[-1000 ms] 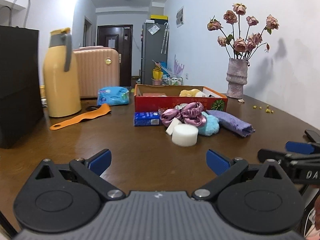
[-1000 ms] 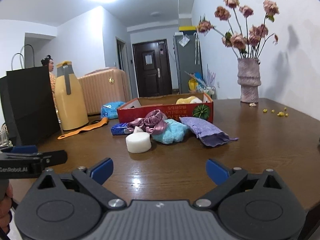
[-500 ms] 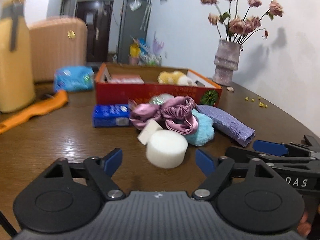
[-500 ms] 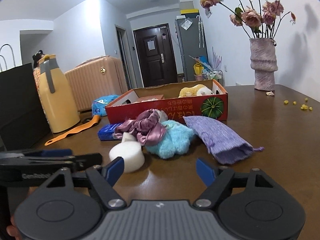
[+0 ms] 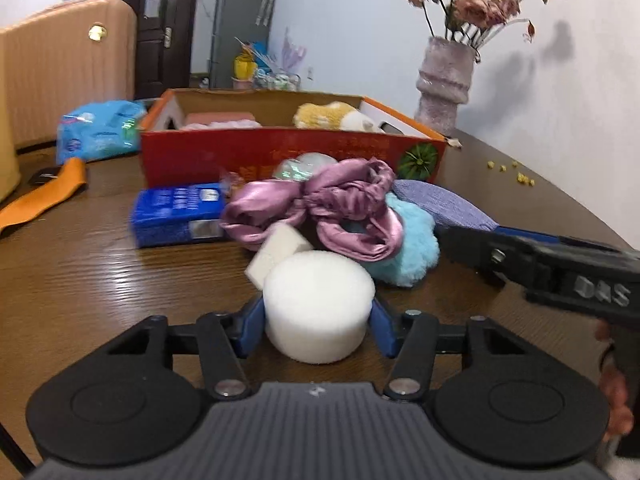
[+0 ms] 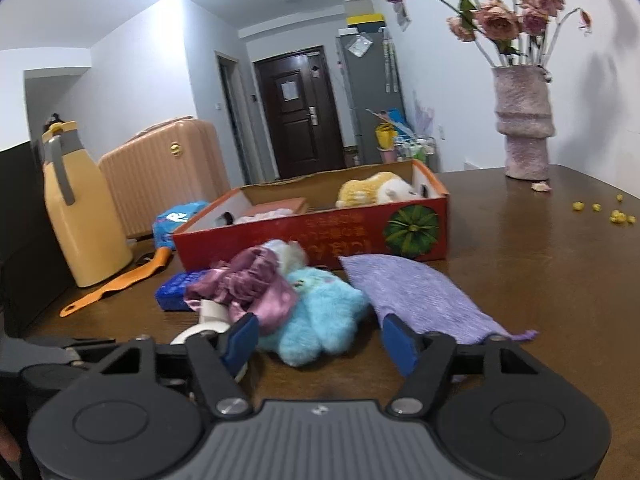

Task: Organize soft objects
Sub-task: 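Close the left gripper on the white round foam cylinder and lift it, then grasp the small white foam wedge with the right gripper while the left holds the cylinder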

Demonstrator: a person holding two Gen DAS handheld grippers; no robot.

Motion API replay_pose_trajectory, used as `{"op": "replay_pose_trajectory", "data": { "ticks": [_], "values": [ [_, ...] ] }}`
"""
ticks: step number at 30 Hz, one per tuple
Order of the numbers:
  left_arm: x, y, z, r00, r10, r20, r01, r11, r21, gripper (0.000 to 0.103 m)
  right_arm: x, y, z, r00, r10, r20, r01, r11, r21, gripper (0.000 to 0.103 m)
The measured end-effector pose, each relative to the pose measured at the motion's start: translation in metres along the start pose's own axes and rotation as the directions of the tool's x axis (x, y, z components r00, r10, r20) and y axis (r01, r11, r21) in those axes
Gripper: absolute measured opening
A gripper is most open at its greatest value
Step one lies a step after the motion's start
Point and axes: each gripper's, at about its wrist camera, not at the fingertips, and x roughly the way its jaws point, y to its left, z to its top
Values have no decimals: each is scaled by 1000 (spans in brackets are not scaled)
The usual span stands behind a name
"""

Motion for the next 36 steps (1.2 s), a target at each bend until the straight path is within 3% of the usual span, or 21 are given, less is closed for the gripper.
{"op": "replay_pose_trajectory", "data": {
  "ticks": [3, 5, 10, 14, 21, 24, 27, 31, 36],
  "values": [
    [-29, 11, -11, 999, 31, 30, -31, 1000, 0, 55, 7, 16, 4, 998, 69, 9, -68, 997, -33, 59],
    [-42, 21, -18, 995, 93, 25, -93, 996, -1, 55, 16, 30, 6, 994, 112, 4, -111, 991, -69, 58],
    [-51, 46, -21, 978, 205, 32, -204, 978, -34, 55, 42, 63, 6, 981, 186, -50, -191, 975, -118, 50],
    [-52, 57, -17, 977, 209, 49, -205, 977, -65, 55, 65, 88, 7, 989, 120, -86, -135, 969, -205, 46],
    [-60, 56, -16, 975, 212, 72, -207, 976, -73, 56, 87, 98, 4, 994, 18, -109, -46, 965, -259, 20],
    [-73, 51, -20, 973, 213, 85, -208, 975, -74, 56, 73, 96, 1, 994, 11, -109, -39, 964, -262, 13],
    [-88, 42, -25, 974, 205, 96, -198, 977, -77, 56, 44, 95, -5, 994, 31, -106, -57, 966, -253, 13],
    [-103, 23, -36, 982, 164, 88, -158, 984, -77, 56, -6, 89, -18, 991, 80, -104, -101, 972, -210, 13],
    [-111, -7, -46, 992, 98, 83, -95, 995, -42, 56, -62, 74, -30, 994, 69, -79, -82, 982, -170, 13]
  ]
}}
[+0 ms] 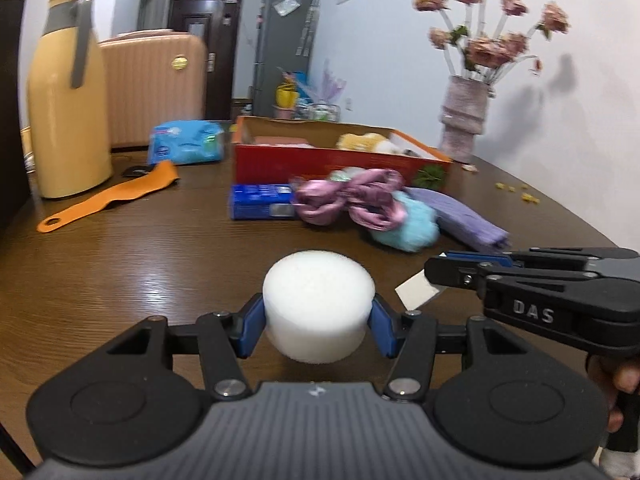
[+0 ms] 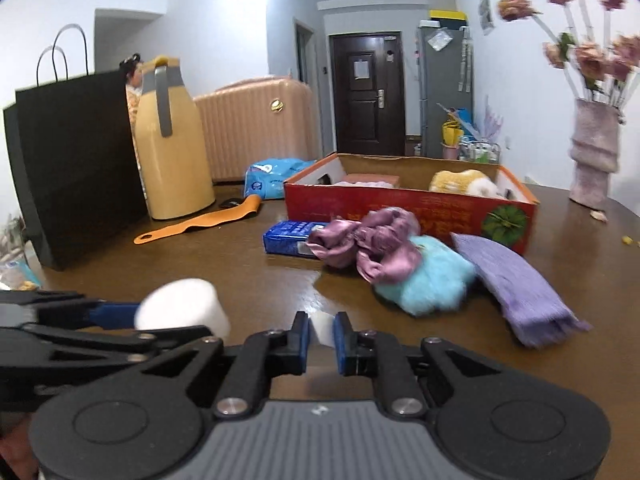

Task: Organize soft objects
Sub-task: 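Grasp the small white foam wedge with the right gripper while the left holds the cylinder, then carry both foam pieces into the cardboard box and open both grippers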

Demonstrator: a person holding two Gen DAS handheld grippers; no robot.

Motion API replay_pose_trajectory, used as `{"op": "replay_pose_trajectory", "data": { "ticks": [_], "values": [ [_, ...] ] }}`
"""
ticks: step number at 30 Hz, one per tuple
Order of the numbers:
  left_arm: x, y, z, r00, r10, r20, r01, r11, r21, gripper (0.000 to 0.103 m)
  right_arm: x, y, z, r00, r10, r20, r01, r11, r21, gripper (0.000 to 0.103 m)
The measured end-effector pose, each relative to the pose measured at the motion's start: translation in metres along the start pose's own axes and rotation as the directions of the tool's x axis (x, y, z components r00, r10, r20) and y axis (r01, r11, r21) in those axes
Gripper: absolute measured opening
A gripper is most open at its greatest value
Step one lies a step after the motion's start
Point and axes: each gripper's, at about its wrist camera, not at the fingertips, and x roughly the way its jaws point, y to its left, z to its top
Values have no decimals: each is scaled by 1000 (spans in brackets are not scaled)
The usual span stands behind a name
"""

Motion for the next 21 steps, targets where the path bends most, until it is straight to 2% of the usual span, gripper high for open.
{"op": "replay_pose_trajectory", "data": {
  "ticks": [3, 8, 15, 18, 21],
  "values": [
    [-6, -16, 1, 1000, -21, 17, 20, 999, 31, 56, -18, -12, -6, 999, -36, 14, 36, 999, 19, 13],
    [-13, -32, 4, 999, -32, 34, 30, 998, 53, 56, -40, -23, -9, 998, -43, 48, 40, 998, 48, 13],
    [-11, -35, 8, 999, -28, 26, 26, 998, 63, 56, -35, -28, -6, 998, -35, 50, 32, 998, 61, 13],
    [-1, -29, 30, 997, -82, 7, 82, 995, 55, 56, -30, -31, 9, 998, -1, 61, -3, 999, 52, 13],
    [19, -19, 79, 992, -127, 14, 126, 990, 72, 56, -13, -39, 55, 994, 37, 103, -37, 999, 0, 13]
  ]
}}
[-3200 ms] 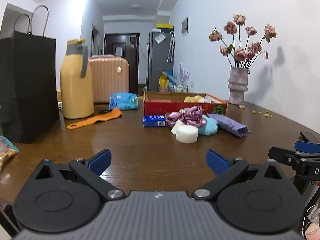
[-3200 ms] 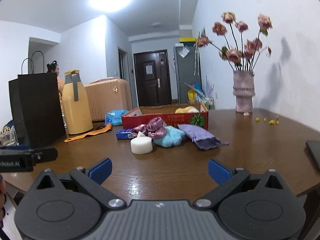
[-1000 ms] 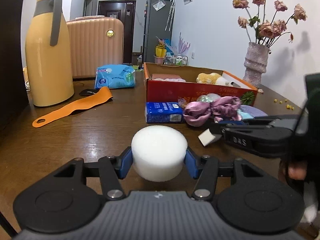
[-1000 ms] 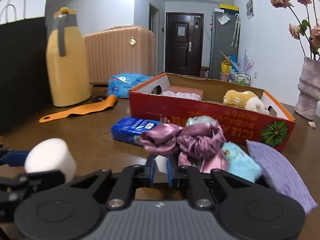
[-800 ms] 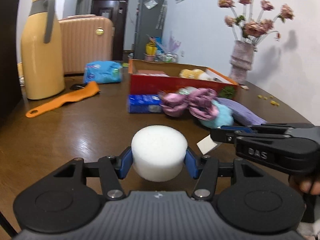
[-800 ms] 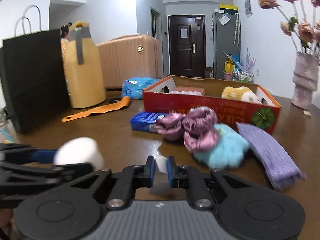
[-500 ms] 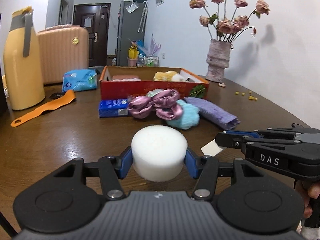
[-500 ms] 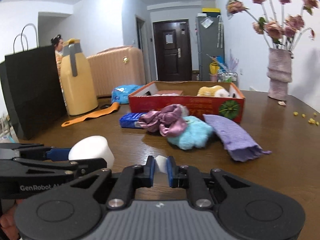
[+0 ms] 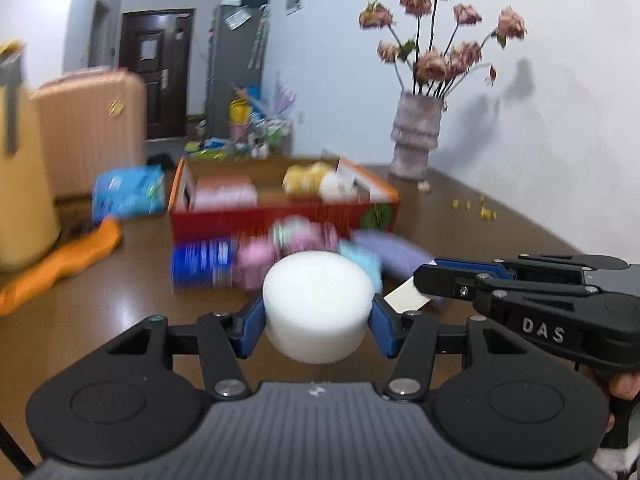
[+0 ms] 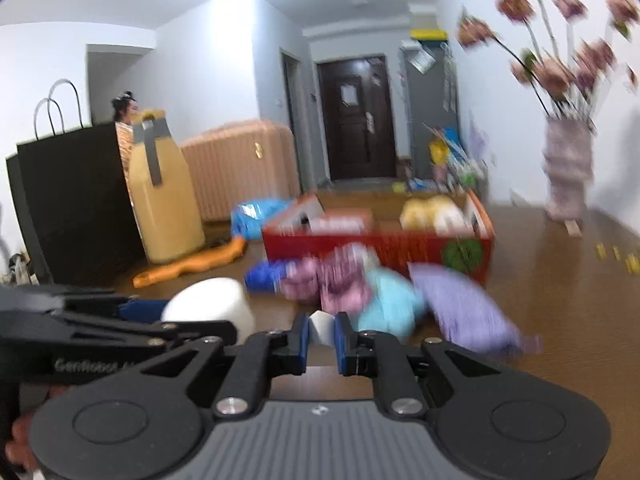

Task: Organize soft objects
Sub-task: 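Carry both foam pieces into the cardboard box and open both grippers, then withdraw both tools from the box toward the table items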

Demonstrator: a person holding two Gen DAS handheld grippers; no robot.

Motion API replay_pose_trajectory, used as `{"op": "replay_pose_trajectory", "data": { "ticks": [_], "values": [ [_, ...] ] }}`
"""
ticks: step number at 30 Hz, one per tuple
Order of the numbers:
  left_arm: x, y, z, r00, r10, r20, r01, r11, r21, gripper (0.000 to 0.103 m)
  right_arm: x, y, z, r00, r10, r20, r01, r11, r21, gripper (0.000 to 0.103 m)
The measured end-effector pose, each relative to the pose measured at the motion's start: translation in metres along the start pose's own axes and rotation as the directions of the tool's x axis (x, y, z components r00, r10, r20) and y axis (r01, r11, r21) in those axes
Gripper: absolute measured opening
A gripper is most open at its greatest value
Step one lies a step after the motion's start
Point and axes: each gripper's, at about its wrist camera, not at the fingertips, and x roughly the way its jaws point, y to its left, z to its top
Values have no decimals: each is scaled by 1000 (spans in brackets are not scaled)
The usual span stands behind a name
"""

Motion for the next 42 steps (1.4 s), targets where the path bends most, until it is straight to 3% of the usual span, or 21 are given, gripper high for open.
{"op": "replay_pose_trajectory", "data": {
  "ticks": [2, 4, 7, 9, 15, 17, 20, 22, 24, 25, 31, 35, 42],
  "values": [
    [27, 19, 43, 999, -23, -42, 22, 1000, -12, 56, 26, -10, 34, 1000, 18, 5, -18, 1000, -4, 13],
    [62, 35, 83, 996, 13, -86, -14, 1000, -4, 56, 64, -23, 74, 1000, 27, -12, -27, 1000, 10, 13],
    [123, 58, 128, 980, 79, -182, -77, 997, 22, 56, 132, -42, 124, 995, 23, -92, -18, 998, 54, 13],
    [162, 72, 141, 962, 99, -255, -92, 995, 39, 56, 181, -52, 143, 984, 20, -174, -4, 996, 92, 13],
    [237, 111, 140, 901, 166, -402, -176, 984, 12, 58, 306, -74, 136, 909, 75, -409, 39, 964, 264, 14],
    [247, 118, 134, 880, 152, -450, -165, 986, 10, 69, 334, -73, 124, 876, 97, -472, 56, 952, 300, 16],
    [250, 122, 130, 875, 146, -463, -148, 988, 31, 71, 355, -71, 106, 850, 133, -510, 69, 931, 358, 20],
    [247, 121, 129, 873, 141, -467, -139, 990, 38, 72, 358, -68, 103, 843, 159, -515, 49, 929, 366, 29],
    [243, 115, 129, 873, 141, -467, -132, 990, 52, 74, 352, -66, 106, 847, 177, -502, 29, 926, 375, 53],
    [239, 113, 130, 875, 143, -462, -132, 990, 57, 75, 347, -65, 110, 847, 177, -501, 27, 927, 373, 58],
    [194, 104, 142, 896, 160, -414, -149, 987, 60, 80, 287, -75, 145, 898, 87, -431, 48, 955, 293, 62],
    [156, 92, 146, 905, 186, -383, -163, 982, 92, 82, 229, -91, 159, 916, 25, -401, 80, 966, 244, 66],
    [88, 68, 127, 937, 158, -313, -145, 987, 64, 86, 131, -100, 144, 946, -61, -317, 113, 982, 149, 75]
  ]
}}
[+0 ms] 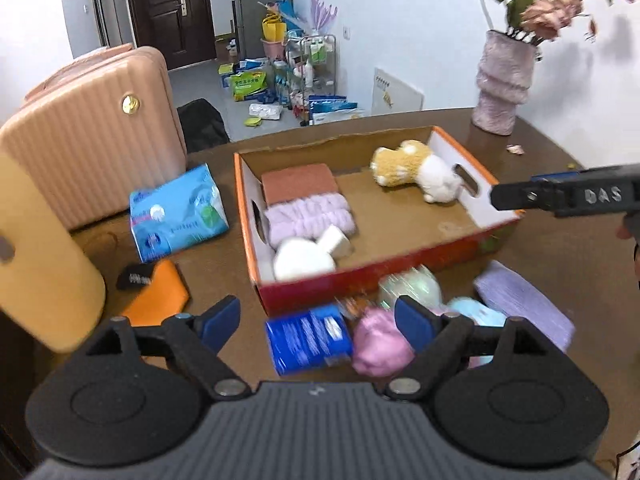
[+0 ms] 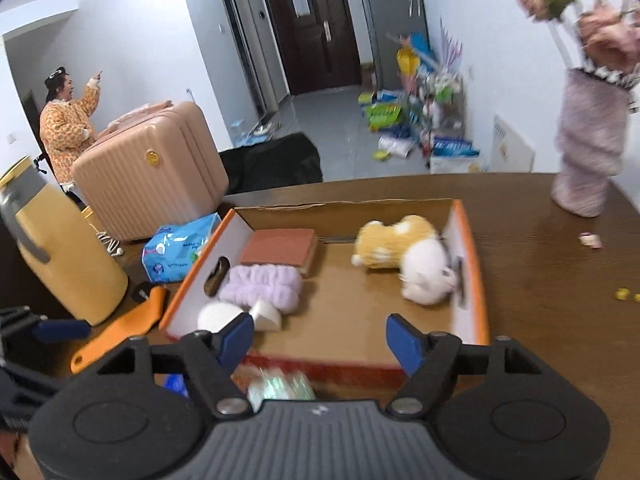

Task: Organize soft objects
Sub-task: 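Withdraw both tools from the box toward the table items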

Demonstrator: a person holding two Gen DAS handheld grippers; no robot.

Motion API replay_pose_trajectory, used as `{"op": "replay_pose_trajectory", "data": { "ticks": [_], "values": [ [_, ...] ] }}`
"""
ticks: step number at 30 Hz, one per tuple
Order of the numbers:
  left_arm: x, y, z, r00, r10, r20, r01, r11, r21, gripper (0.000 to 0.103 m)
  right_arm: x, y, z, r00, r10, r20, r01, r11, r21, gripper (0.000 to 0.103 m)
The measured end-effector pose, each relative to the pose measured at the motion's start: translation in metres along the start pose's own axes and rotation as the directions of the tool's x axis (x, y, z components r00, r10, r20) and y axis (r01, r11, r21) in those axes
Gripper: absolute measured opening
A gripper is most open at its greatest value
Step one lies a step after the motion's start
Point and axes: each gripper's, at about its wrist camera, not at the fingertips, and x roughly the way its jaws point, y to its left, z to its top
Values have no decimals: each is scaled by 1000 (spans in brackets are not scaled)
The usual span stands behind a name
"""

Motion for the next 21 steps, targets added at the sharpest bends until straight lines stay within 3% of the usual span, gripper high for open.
{"op": "replay_pose_trajectory", "data": {
  "ticks": [4, 7, 13, 17, 19, 21],
  "values": [
    [-29, -12, -47, 997, -1, 75, 1, 1000, 9, 88, -49, 4, -53, 997, 14, 76, -10, 998, -57, 79],
    [-51, -25, -89, 986, 24, 168, -29, 999, 29, 90, -83, 14, -102, 986, 17, 165, 3, 993, -117, 82],
    [-89, -48, -173, 940, 85, 332, -81, 996, -25, 95, -122, 35, -194, 955, 12, 297, 25, 993, -119, 87],
    [-102, -67, -227, 888, 193, 417, -186, 981, -58, 101, -137, 47, -251, 925, -33, 379, 73, 993, -90, 94],
    [-107, -70, -245, 891, 198, 408, -172, 980, -101, 101, -140, 50, -272, 927, -46, 373, 80, 994, -76, 95],
    [-109, -67, -256, 908, 176, 381, -127, 980, -151, 101, -141, 53, -285, 935, -41, 352, 69, 995, -66, 95]
  ]
}}
